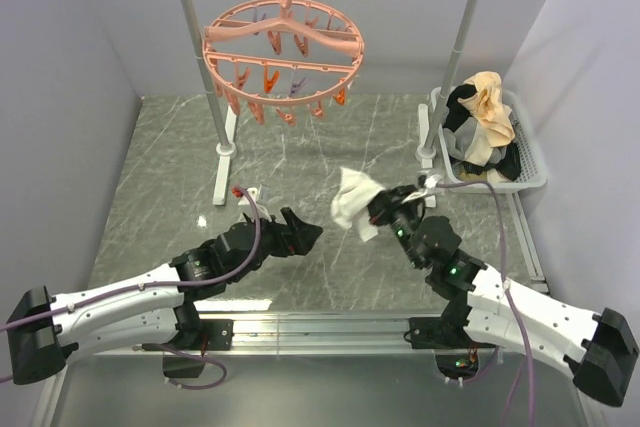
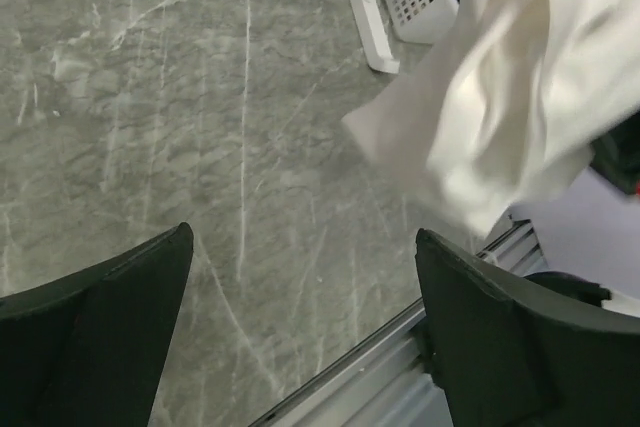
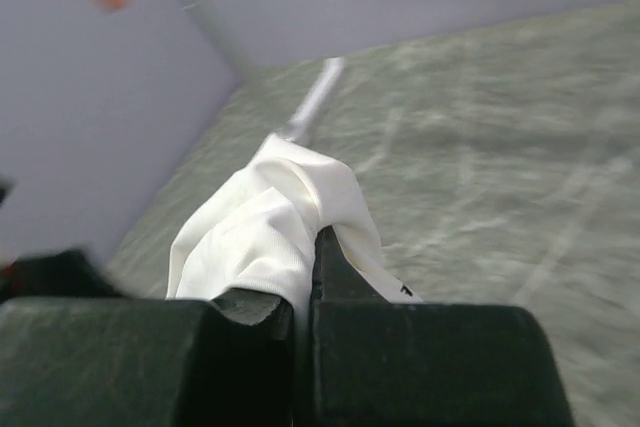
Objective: Remove the underwear clipped to the hanger
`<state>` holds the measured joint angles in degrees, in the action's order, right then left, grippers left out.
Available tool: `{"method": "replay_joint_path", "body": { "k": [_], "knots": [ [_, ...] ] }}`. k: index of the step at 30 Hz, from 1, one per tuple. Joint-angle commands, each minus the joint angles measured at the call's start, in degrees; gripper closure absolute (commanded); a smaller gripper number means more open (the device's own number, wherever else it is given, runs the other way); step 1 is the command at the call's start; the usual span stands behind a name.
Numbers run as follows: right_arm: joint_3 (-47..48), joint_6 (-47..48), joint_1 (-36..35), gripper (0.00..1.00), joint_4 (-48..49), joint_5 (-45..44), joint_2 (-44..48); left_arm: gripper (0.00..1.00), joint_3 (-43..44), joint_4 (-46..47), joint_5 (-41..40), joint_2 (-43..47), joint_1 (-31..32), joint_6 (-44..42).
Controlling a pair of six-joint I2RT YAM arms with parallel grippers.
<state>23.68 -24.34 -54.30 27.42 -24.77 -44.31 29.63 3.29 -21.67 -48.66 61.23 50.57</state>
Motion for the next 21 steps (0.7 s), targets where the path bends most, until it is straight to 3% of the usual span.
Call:
{"method": "replay_joint_path", "body": {
  "k": [1, 5, 10, 17, 21],
  "knots": [
    [4.1, -4.6, 8.1, 1.0, -9.5, -5.1, 2.4, 0.0, -1.0, 5.5, 0.1, 0.8, 0.1, 0.5],
    [7.3, -5.1, 18.3, 1.0, -15.5, -6.9, 0.6, 0.01, -1.3, 4.2, -0.2, 2.0, 0.2, 0.6],
    [16.7, -8.4, 34.0, 1.0, -24.9, -7.7, -8.5, 0.01, -1.9, 1.5, -0.4, 4.7, 0.1, 1.2],
    [32.2, -12.9, 53.1, 1.0, -29.6, -8.4, -22.4, 0.0, -3.9, -1.9, 0.9, 11.7, 0.1, 1.1],
    [40.5, -15.7, 63.0, 1.0, -32.7, -1.4, -31.9, 0.01, -3.5, -4.8, 2.0, 14.0, 0.2, 0.4]
  ]
}}
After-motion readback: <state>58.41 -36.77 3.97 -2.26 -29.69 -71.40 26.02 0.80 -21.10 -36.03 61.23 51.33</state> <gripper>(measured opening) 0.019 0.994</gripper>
